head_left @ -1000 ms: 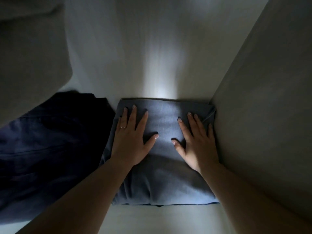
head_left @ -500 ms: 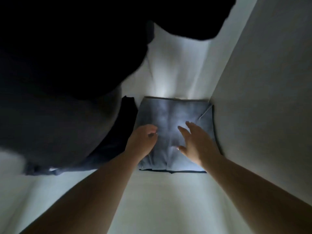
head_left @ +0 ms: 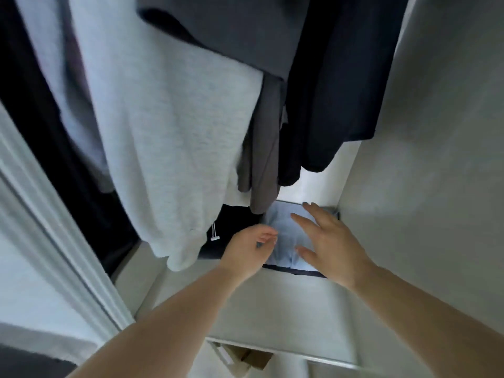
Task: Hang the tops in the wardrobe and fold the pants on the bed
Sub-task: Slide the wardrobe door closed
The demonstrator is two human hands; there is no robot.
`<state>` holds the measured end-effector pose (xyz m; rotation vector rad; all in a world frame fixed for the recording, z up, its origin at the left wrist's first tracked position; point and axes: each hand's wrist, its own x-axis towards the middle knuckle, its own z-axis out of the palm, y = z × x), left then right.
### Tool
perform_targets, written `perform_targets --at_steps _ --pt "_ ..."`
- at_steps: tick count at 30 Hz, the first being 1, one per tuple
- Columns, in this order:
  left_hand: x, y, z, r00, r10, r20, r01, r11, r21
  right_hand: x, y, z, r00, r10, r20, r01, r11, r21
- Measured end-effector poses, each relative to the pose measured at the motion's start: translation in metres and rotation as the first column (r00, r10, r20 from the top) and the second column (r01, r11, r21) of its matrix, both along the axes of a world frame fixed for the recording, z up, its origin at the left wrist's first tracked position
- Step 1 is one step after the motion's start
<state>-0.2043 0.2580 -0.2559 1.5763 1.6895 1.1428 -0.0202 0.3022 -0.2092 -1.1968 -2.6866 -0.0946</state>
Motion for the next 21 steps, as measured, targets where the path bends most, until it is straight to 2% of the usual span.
perform_targets --at_steps 4,10,13,18,21 --pt "-0.021 -0.053 0.06 0.999 0.023 -0.029 -0.022 0.998 0.051 -0.015 -0.05 0.063 0.983 0.118 -0.137 -0.108 0.991 0.082" --pt "-0.05 -0.132 0.129 0.983 0.105 -0.152 -0.088 0.99 0.112 -0.036 -0.094 0.126 0.939 0.317 -0.135 -0.289 0.938 0.191" --pt "-0.069 -0.17 0.16 0.95 0.222 -0.221 -0.188 0.968 0.165 -0.05 -0.11 0.15 0.9 0.412 -0.141 -0.37 0.895 0.248" --pt "-0.105 -0.23 0.201 0.816 0.489 -0.308 -0.372 0.852 0.367 -0.08 -0.132 0.189 0.825 0.551 -0.13 -0.469 0.794 0.386" --pt "-0.124 -0.25 0.216 0.706 0.606 -0.368 -0.409 0.772 0.486 -0.103 -0.137 0.201 0.805 0.582 -0.114 -0.519 0.784 0.34"
